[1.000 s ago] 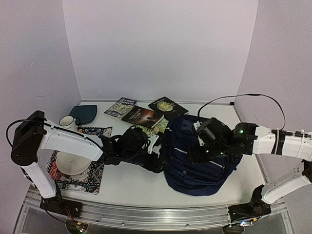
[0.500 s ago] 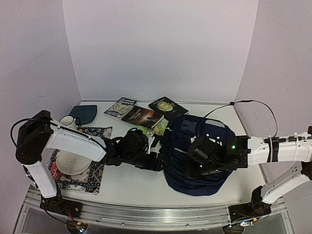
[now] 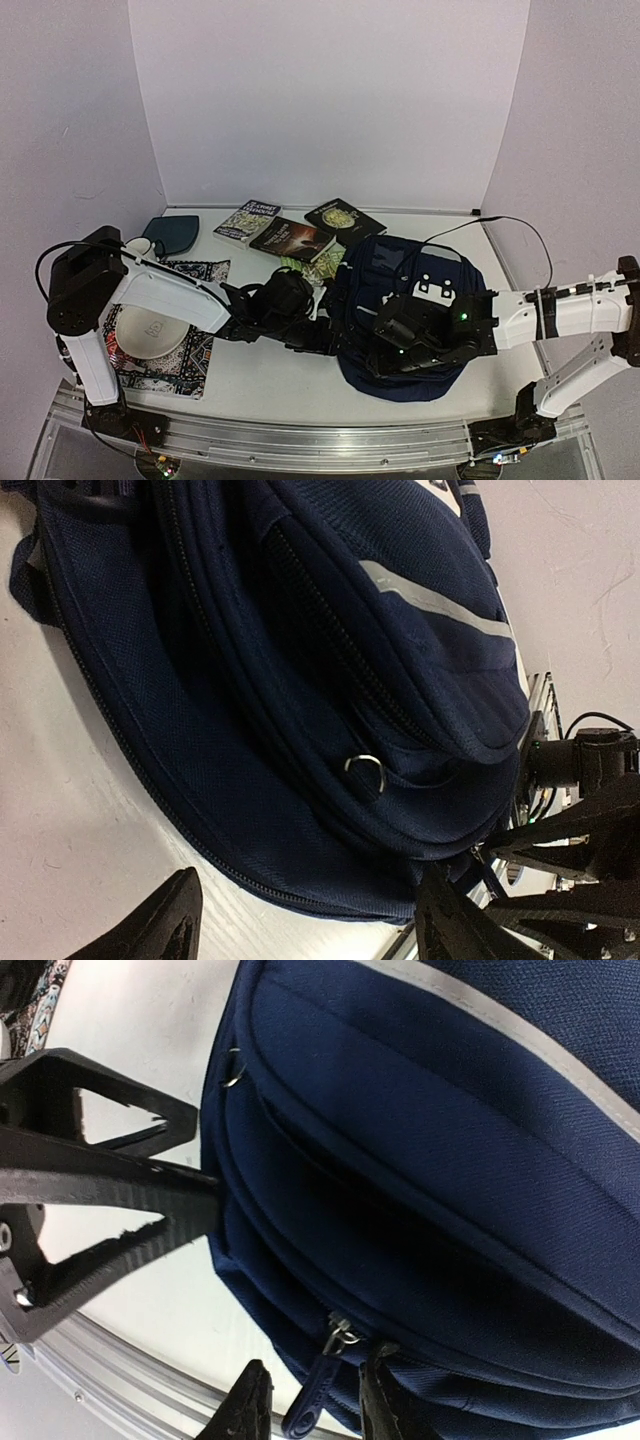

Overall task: Pack the student bag
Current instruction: Grab the second largest pocket of the student bag, then hold the second largest pocket of the student bag.

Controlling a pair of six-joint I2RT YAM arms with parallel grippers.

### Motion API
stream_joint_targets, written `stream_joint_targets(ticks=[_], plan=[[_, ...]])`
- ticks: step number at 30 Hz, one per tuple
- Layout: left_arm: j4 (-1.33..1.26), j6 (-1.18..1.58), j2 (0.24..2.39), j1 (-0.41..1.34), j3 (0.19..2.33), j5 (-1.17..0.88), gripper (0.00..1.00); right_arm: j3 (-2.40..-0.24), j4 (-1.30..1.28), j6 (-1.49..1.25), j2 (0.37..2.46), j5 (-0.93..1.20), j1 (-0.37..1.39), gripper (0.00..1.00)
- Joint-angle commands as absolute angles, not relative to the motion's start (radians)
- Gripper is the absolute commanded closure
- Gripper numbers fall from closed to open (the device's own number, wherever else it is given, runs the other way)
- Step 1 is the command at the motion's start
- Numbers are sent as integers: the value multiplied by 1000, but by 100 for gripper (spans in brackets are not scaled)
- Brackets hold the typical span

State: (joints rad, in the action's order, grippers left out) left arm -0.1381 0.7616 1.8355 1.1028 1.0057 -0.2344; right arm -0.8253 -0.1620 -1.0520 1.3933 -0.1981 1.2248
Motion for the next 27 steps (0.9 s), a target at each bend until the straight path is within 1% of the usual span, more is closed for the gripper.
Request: stream_joint_targets(ticks=[1, 5, 7, 9, 14, 23, 26, 27], plan=[[-172, 773, 1863, 1120, 1061, -262, 27, -812, -190, -1086, 1405, -198, 1237, 68], [-172, 769, 1868, 1121, 1066, -266, 28, -806, -207, -1088, 1415, -221, 1239, 68], [-172, 769, 1867, 1121, 1066, -268, 28, -806, -220, -1086, 1421, -231, 1239, 71], [-172, 770, 1868, 1121, 1064, -270, 28, -807, -236, -1083, 1425, -241, 1240, 77], [-172, 777, 1873, 1122, 1063, -275, 27, -817, -271, -1067, 1403, -265, 1243, 99], [-175, 787, 1918, 1125, 1117, -333, 28, -857, -296, -1003, 1378, -283, 1247, 100], [-175, 779, 1926, 1127, 1138, -349, 31, -869, -296, -983, 1379, -290, 1247, 100], [-175, 778, 1929, 1127, 1146, -356, 34, -872, -296, -978, 1380, -294, 1248, 100]])
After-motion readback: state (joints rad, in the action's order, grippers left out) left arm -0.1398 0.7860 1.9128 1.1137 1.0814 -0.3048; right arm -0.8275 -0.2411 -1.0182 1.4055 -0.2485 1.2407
